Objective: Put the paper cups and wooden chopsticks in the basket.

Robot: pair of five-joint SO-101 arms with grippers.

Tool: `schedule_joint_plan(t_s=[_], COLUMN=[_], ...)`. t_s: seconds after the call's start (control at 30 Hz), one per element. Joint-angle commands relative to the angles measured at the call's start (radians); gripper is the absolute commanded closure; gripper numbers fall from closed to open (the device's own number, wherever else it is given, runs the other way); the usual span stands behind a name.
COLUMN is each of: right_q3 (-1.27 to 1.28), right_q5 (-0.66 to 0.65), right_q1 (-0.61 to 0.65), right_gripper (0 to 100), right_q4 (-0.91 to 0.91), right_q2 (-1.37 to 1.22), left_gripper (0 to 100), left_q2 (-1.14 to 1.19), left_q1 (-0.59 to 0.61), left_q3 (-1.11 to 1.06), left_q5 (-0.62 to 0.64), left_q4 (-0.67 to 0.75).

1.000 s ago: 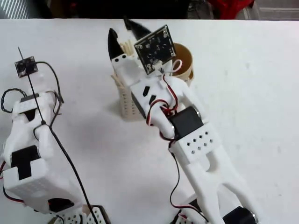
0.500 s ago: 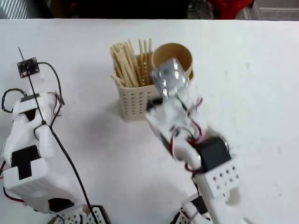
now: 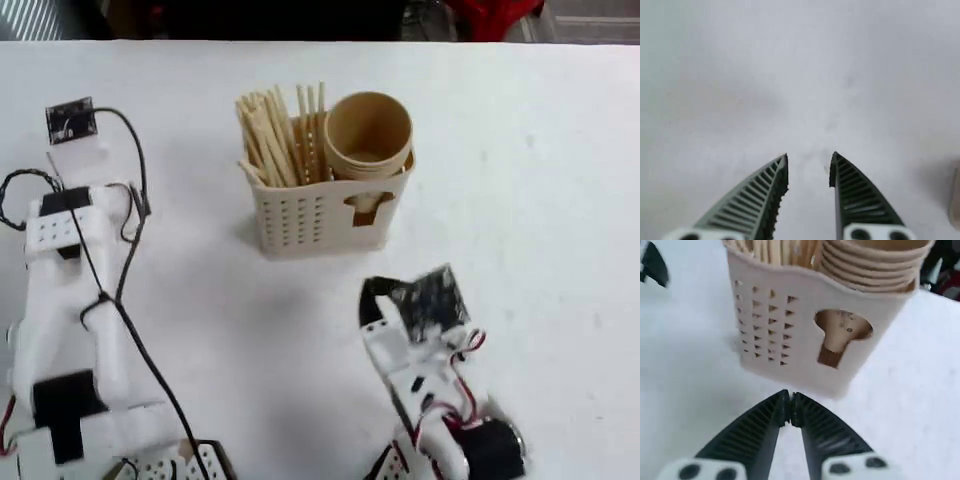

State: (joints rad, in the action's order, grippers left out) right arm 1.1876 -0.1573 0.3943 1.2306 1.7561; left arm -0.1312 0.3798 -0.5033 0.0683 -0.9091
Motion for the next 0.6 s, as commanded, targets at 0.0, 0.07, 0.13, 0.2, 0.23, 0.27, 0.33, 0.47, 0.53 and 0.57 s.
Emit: schedule_joint_plan(t_s=[0.0,0.07,0.13,0.2,0.23,0.27,0.33,0.47,0.53,0.57], right_q3=[-0.003,-0.003,0.012,0.057,0.077,0.091,0.100,0.100,0.115,0.132], right_q5=[-0.005,-0.005,-0.005,-0.005,-0.005,-0.005,-0.005,-0.005,-0.005,-0.005], right_q1=[-0.091,-0.128,-0.154,-0.168,-0.173,-0.180,-0.199,-0.245,-0.272,-0.286], right_gripper=[97.8,97.8,97.8,97.8,97.8,97.8,97.8,97.8,97.8,97.8], right_q4=[0.005,0.007,0.008,0.005,0.004,0.002,0.002,0.007,0.008,0.007], right_q2=[-0.050,-0.050,-0.036,-0.007,0.012,0.035,0.053,0.042,0.042,0.042], left_gripper=[84,84,85,85,85,85,84,84,84,84], left_q2=[-0.168,-0.231,-0.292,-0.358,-0.394,-0.429,-0.496,-0.615,-0.677,-0.711], left_q1=[-0.031,-0.030,-0.027,-0.027,-0.027,-0.028,-0.028,-0.027,-0.027,-0.027], left_q3=[0.018,0.018,0.018,0.018,0.018,0.018,0.018,-0.025,-0.100,-0.153], left_q5=[-0.009,-0.009,-0.009,-0.009,-0.008,-0.008,-0.008,-0.014,-0.014,-0.014], left_q4=[-0.074,-0.103,-0.135,-0.184,-0.213,-0.244,-0.299,-0.342,-0.322,-0.290])
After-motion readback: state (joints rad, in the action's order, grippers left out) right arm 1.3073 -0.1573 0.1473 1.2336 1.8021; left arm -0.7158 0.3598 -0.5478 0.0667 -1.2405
